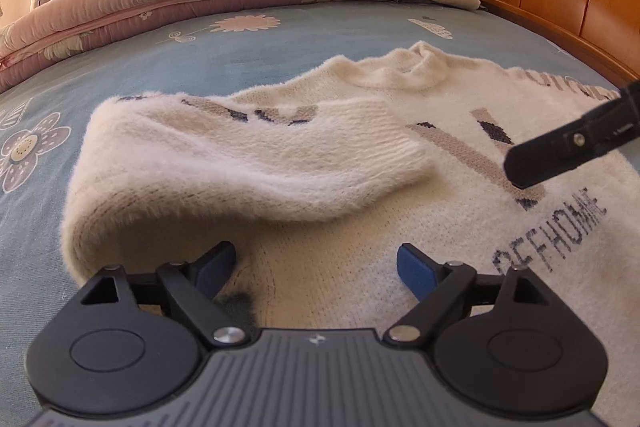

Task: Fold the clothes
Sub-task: 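Open the left gripper to release the sleeve while moving the right gripper to the sweater side, then grasp the sweater side edge with the right gripper and lift it over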

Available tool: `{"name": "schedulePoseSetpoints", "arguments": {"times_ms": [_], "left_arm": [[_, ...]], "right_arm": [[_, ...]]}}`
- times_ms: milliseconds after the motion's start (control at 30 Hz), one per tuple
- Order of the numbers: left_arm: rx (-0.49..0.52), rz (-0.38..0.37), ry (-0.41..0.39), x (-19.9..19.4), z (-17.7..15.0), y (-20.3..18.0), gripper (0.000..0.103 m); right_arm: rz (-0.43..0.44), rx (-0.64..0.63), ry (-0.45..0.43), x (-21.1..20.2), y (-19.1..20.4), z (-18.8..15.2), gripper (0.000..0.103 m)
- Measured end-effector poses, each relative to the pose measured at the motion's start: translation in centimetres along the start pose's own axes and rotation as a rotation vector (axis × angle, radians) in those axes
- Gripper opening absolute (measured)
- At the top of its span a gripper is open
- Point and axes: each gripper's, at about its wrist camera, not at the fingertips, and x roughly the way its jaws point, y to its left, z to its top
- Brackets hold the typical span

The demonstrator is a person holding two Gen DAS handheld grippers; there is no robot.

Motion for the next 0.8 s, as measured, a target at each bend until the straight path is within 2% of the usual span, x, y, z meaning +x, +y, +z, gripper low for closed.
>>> {"name": "schedulePoseSetpoints", "arguments": {"times_ms": [67, 200, 333, 600, 633, 700, 733, 800], "left_arm": [[0.003, -0.009, 0.043, -0.8, 0.3, 0.2, 0.088], [-0.077, -0.110, 0.058, -2.3, 0.6, 1.6, 0.088], [-0.065, -0.105, 0.059, -2.6, 1.0, 1.7, 0.088], [-0.070, -0.113, 0.094, -2.1, 1.0, 1.8, 0.088], [-0.074, -0.118, 0.094, -2.1, 1.0, 1.8, 0.088], [-0.085, -0.122, 0.092, -2.0, 1.0, 2.0, 0.088], [-0.089, -0.120, 0.093, -2.0, 1.0, 2.1, 0.088], [-0.095, -0.110, 0.096, -1.8, 0.9, 2.2, 0.088]], "right_arm": [[0.000, 0.045, 0.028, 1.8, -0.4, 1.6, 0.060], [0.016, 0.169, 0.057, 4.6, -2.3, 3.4, 0.060], [0.065, 0.245, 0.024, 6.1, -3.7, 3.8, 0.060], [0.142, 0.210, -0.016, 7.8, -3.8, 4.6, 0.060], [0.139, 0.201, -0.020, 7.9, -3.8, 4.6, 0.055], [0.110, 0.186, -0.024, 7.9, -3.7, 4.6, 0.040], [0.108, 0.190, -0.027, 8.0, -3.8, 4.6, 0.027], [0.123, 0.211, -0.031, 8.1, -4.3, 4.6, 0.020]]}}
